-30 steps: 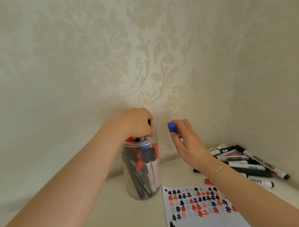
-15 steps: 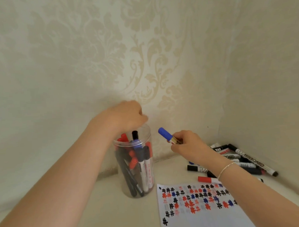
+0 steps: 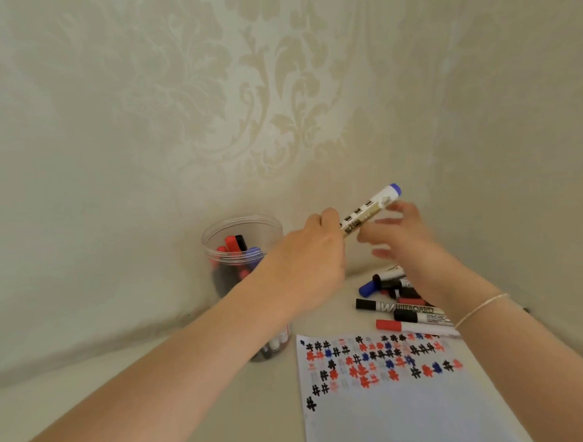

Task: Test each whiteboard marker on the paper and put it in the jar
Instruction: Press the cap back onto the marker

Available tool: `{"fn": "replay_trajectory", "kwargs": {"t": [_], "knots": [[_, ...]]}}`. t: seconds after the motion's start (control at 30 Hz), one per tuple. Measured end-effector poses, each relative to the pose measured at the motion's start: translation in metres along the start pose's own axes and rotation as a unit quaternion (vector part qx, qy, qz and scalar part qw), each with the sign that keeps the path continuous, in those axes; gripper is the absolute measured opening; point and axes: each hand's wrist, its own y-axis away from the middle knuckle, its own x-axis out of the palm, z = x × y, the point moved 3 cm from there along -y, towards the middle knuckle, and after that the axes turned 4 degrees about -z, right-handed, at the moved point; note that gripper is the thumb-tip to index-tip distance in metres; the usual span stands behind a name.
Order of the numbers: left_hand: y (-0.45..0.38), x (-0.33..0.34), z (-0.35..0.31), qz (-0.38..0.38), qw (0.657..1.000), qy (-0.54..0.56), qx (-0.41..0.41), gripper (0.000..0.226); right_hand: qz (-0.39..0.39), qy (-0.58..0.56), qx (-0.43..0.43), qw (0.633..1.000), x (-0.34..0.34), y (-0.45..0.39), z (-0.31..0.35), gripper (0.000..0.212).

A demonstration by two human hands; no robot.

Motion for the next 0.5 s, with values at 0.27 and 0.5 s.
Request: {"fn": "replay_trajectory", "kwargs": {"t": [0.27,0.5], "knots": [[0.007,0.013,-0.008,0.127,0.946,0.298,-0.015,0.031,0.098,-0.122,-0.001,0.988,0.009,0.01,-0.007,0.036],[0.017,0.025,-0.009,0.108,0.837,0.533,-0.068,0.016,0.127,-0.164,0.027,0.978,0.009,0.015,-0.011,0.033]]}}
